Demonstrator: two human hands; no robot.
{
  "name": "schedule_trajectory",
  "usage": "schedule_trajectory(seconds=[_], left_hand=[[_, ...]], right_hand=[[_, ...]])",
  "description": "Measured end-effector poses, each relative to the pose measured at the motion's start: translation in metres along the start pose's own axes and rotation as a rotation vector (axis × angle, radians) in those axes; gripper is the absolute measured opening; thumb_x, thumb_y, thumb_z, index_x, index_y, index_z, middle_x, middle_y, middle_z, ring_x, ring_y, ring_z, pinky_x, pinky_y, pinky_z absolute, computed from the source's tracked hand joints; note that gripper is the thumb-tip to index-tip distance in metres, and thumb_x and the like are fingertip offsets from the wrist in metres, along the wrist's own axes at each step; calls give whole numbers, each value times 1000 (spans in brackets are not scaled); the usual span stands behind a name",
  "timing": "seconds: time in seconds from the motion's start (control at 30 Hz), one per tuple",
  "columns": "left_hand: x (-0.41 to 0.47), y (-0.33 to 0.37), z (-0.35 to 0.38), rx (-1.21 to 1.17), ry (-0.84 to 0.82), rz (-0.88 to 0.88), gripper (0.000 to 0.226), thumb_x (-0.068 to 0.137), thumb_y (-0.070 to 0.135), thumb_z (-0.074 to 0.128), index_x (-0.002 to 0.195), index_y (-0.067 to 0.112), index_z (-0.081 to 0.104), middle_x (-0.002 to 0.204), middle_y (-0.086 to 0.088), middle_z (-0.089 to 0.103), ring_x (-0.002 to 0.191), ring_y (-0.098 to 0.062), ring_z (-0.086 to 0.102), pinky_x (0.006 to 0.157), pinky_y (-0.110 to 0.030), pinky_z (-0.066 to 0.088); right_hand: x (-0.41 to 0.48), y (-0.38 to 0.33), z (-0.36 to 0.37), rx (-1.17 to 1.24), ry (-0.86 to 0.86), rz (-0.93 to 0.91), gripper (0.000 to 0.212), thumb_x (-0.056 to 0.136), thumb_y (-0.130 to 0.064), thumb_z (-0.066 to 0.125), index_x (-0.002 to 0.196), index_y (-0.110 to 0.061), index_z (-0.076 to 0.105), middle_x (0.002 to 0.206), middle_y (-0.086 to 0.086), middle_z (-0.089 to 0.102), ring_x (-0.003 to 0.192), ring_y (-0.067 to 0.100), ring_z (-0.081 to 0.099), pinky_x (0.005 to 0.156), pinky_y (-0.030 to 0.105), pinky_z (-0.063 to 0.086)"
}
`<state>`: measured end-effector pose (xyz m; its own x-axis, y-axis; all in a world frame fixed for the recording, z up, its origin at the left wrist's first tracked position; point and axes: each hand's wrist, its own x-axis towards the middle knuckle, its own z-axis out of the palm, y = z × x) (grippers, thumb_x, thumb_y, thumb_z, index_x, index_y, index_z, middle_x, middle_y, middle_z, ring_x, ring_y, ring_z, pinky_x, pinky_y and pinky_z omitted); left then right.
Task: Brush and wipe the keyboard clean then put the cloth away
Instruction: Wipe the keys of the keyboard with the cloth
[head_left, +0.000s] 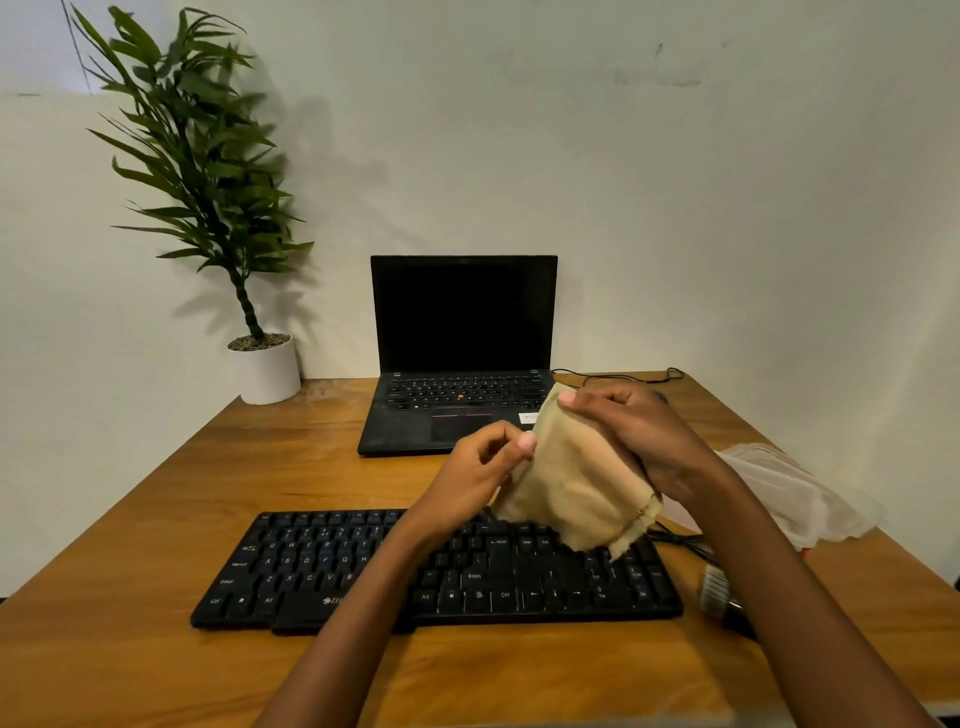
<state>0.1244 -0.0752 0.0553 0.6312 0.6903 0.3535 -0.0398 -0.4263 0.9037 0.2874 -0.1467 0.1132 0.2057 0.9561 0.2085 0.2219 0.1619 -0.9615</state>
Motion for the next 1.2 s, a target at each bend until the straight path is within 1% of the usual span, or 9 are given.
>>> schedule_trajectory(seconds=[0.2,0.33,0.47,0.6,0.8,0.9,0.97,1.03,1.2], left_hand=[[-6,-3,-9,-95,-183,-286,45,73,36,74,112,21,58,107,-1,69,95,-17,68,79,-29,55],[-7,-10,-8,-240,-56,-471,34,80,36,69,104,14,62,97,-4,68,85,-18,64,72,-31,52],[0,-9,-1,-527,151,-636,16,95,20,53,98,4,57,94,-14,65,82,-24,65,62,-34,60],[2,1,1,-869,204,-643,40,95,36,50,109,0,56,87,-19,65,64,-24,68,46,-29,55],[5,7,8,-641,327,-527,41,87,-2,59,127,-1,51,93,-15,63,75,-21,65,50,-25,56],[9,19,13,-540,285,-474,40,91,1,56,130,6,49,101,-12,60,79,-19,64,53,-27,58],[11,31,18,-538,211,-443,39,95,12,53,133,10,46,109,-12,59,83,-22,66,58,-33,60],[12,39,20,-525,125,-387,37,97,25,49,132,17,44,114,-14,63,87,-25,69,66,-39,60],[7,31,2,82,-29,-216,35,95,32,51,130,29,47,117,1,66,102,-13,65,94,-37,51]], right_hand=[[6,-2,-8,137,-87,56,28,87,-25,61,59,-17,61,54,-4,58,51,9,55,49,19,44],[15,12,-3,-38,62,25,30,86,-27,63,56,-23,66,59,-6,62,60,11,57,57,21,44],[8,33,20,-263,176,-224,11,89,-24,60,87,-18,69,85,12,62,75,12,52,67,19,40],[-17,61,46,-573,10,-331,36,87,-35,60,121,-24,58,104,-14,48,101,4,40,83,13,39],[-39,67,35,-302,178,-358,57,78,-10,71,124,-33,47,128,-24,44,114,-26,32,87,-3,32],[-40,73,44,-516,160,-344,77,79,-17,71,141,-30,28,145,-12,34,125,0,40,97,20,42],[-35,74,45,-422,290,-298,70,83,-7,65,141,-26,31,129,1,54,93,3,58,72,20,52],[-35,66,37,-152,362,-182,53,86,-2,58,133,-24,45,102,-5,64,71,-1,59,57,16,48],[-39,51,-18,442,490,209,13,91,-18,54,100,-12,60,91,6,67,82,21,63,69,38,52]])
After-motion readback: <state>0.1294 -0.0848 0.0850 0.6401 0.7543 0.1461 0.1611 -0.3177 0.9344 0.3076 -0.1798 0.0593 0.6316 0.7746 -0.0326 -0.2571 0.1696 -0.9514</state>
